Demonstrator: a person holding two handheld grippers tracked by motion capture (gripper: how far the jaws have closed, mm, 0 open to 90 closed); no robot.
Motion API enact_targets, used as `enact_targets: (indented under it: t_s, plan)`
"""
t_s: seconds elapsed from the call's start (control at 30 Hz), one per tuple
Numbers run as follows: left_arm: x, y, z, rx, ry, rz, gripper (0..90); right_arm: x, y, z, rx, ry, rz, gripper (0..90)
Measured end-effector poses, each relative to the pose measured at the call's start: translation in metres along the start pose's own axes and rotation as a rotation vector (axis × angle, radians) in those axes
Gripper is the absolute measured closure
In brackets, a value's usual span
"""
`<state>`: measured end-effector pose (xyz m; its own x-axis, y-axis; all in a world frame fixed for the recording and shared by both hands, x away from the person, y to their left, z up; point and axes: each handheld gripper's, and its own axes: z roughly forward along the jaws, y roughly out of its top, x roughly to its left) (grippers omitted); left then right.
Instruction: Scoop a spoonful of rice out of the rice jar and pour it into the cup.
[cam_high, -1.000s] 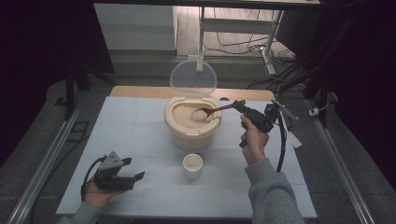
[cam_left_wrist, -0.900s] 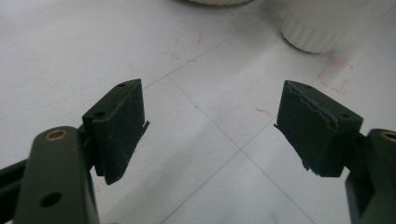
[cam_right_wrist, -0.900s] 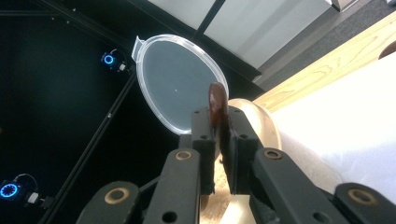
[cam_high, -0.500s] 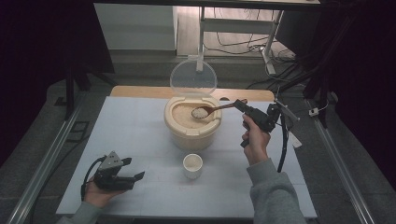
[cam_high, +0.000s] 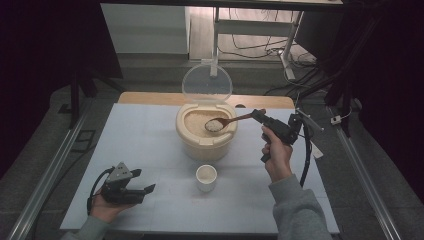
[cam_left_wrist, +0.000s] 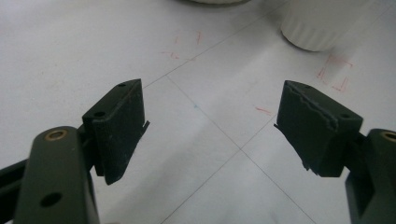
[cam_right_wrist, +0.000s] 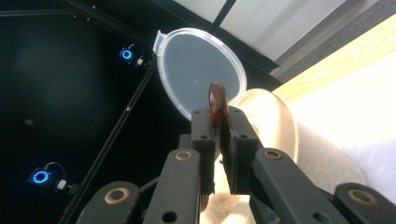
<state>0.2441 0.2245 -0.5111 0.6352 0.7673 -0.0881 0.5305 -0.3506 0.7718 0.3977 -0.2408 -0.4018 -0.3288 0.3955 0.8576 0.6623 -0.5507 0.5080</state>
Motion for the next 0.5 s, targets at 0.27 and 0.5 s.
enact_targets:
  t_s: [0.27, 0.5]
  plan:
    - [0.000, 0.000, 0.000, 0.002, 0.000, 0.002, 23.4, 0.006, -0.003, -0.009, 0.011, 0.024, -0.007, 83.9]
    - [0.000, 0.000, 0.000, 0.002, 0.000, 0.000, 23.4, 0.007, -0.006, -0.018, 0.028, 0.036, -0.008, 83.9]
